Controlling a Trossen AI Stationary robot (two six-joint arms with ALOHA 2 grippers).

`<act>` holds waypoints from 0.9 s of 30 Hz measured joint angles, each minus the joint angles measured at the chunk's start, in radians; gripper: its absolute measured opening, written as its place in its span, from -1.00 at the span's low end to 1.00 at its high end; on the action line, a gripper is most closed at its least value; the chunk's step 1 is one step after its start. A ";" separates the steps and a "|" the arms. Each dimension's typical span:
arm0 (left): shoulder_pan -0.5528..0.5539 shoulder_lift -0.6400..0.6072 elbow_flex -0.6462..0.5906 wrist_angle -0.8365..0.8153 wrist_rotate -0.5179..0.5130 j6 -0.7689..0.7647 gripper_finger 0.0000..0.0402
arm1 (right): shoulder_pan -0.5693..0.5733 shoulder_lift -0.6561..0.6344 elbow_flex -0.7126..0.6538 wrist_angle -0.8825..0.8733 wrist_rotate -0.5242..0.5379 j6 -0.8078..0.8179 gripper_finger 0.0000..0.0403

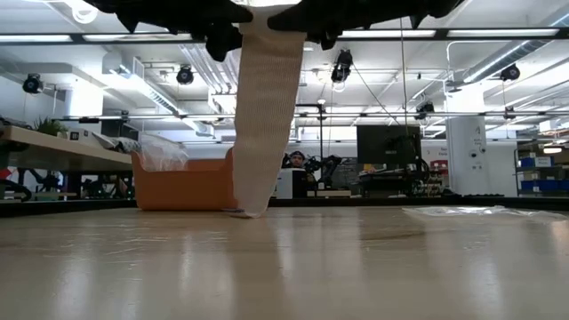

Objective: Roll bandage
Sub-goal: Roll the white bandage

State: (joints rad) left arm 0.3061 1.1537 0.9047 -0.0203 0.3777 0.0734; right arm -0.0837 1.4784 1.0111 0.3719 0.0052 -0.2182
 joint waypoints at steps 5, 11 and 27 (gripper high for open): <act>0.000 0.016 0.001 0.067 0.002 0.079 0.43 | 0.000 0.003 -0.001 0.000 0.069 -0.021 -0.52; 0.000 0.037 0.001 0.080 -0.001 0.191 0.48 | 0.000 0.003 -0.002 0.004 0.119 0.016 -0.51; -0.002 0.075 0.001 0.143 -0.019 0.179 -0.35 | 0.010 0.001 -0.002 0.030 0.098 0.009 -0.50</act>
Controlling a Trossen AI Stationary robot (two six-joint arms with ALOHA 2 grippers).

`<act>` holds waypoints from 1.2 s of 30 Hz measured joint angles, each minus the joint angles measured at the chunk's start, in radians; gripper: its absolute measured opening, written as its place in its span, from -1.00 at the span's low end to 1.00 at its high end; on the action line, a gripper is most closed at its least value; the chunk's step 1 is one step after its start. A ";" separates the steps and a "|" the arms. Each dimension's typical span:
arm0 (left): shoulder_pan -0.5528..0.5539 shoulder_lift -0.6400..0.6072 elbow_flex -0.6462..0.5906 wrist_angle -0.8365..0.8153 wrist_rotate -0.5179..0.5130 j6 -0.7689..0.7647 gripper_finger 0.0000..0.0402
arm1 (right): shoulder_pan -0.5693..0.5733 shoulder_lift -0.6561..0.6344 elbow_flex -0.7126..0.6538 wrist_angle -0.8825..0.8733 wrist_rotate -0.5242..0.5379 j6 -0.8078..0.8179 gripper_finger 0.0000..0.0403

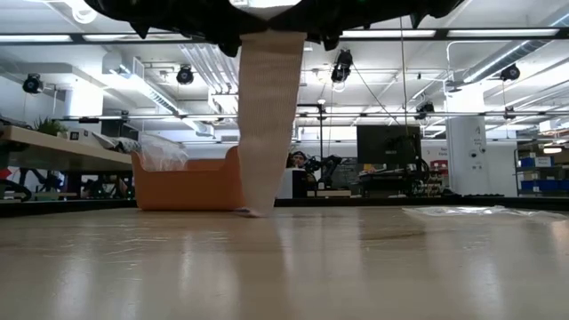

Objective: Roll bandage
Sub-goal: Roll the white bandage

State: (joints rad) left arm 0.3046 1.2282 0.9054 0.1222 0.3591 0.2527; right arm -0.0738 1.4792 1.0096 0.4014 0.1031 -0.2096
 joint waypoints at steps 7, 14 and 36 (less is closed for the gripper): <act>-0.001 -0.006 -0.002 -0.010 0.003 0.029 -0.64 | 0.002 -0.002 0.003 -0.032 -0.047 0.083 -0.33; 0.001 -0.025 0.077 -0.133 0.023 0.167 -0.64 | 0.004 0.000 0.000 -0.050 -0.070 0.360 0.22; 0.001 -0.036 0.177 -0.244 0.096 0.582 -0.64 | -0.021 0.012 0.000 0.185 -0.138 0.901 0.73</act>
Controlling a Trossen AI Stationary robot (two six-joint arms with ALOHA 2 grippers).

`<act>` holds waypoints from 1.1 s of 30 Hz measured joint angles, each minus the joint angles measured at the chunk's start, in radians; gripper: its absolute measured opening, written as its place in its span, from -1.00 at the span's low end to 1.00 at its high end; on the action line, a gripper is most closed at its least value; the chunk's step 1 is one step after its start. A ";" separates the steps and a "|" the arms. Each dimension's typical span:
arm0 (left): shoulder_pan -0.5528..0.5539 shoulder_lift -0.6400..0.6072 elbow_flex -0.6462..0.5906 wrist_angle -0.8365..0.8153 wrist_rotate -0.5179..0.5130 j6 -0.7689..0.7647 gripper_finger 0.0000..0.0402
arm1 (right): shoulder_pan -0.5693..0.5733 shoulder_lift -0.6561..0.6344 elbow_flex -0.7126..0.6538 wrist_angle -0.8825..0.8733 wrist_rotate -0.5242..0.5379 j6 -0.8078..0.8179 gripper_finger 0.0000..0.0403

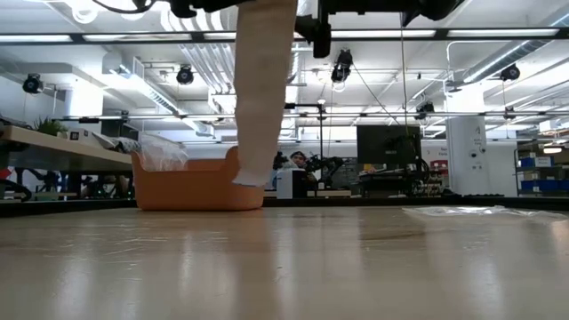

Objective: Roll bandage
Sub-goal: Roll the white bandage

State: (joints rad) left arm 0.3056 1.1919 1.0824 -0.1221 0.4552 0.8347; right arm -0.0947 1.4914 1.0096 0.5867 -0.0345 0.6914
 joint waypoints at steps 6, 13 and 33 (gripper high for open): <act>0.000 0.000 0.001 0.032 0.036 0.032 -0.64 | 0.011 0.000 0.000 0.060 0.050 -0.095 0.73; -0.002 0.000 0.002 0.035 0.007 0.100 -0.64 | 0.009 0.000 0.000 0.067 0.017 -0.006 0.73; 0.004 0.001 0.002 0.033 -0.049 0.293 -0.64 | 0.011 0.000 0.000 0.087 -0.023 0.472 0.73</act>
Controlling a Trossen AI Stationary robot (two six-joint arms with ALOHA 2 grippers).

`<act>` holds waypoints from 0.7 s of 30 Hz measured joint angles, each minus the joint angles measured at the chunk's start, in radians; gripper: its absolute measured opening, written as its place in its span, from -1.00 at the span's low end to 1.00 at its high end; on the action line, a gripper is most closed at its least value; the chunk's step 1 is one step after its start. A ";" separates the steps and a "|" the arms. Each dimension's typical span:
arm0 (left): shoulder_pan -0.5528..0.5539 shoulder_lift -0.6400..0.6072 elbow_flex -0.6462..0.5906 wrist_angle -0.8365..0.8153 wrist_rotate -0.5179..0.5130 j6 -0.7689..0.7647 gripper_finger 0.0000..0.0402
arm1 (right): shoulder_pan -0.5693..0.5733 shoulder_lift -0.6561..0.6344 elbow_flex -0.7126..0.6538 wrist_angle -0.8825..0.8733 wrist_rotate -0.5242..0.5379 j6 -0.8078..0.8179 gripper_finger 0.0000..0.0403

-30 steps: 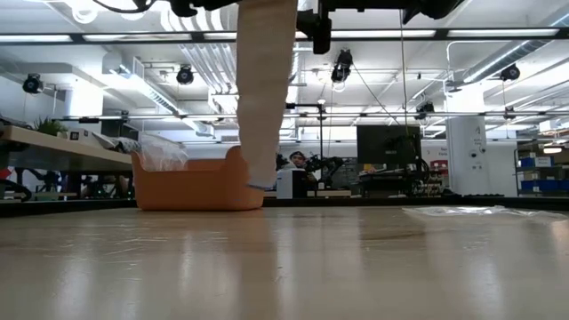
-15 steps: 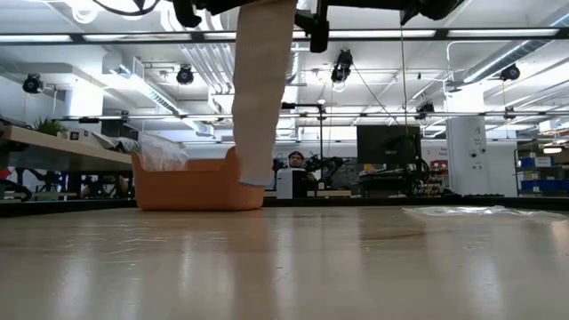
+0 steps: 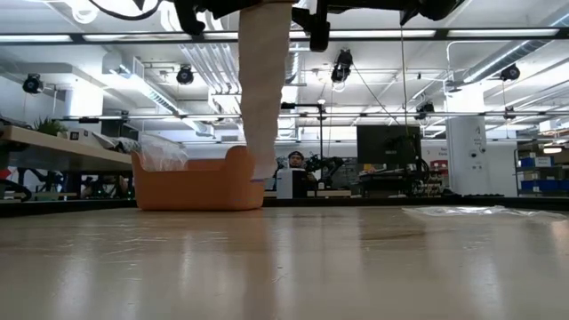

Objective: Roll bandage
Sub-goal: Roll the white bandage

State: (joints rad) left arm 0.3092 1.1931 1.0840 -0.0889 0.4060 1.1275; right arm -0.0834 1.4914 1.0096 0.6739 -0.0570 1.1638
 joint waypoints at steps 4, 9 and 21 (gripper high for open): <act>0.000 0.000 0.000 0.002 -0.001 0.030 -0.64 | 0.003 0.000 0.000 -0.001 0.004 0.062 0.73; 0.000 0.000 0.000 0.008 -0.003 0.043 -0.64 | 0.010 0.000 0.000 0.000 0.005 0.109 0.73; 0.000 0.000 0.000 0.011 -0.005 0.043 -0.64 | 0.009 0.000 0.000 -0.004 0.032 0.149 0.09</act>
State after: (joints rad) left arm 0.3096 1.1931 1.0835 -0.0781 0.4011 1.1702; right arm -0.0742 1.4914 1.0096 0.6699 -0.0252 1.3124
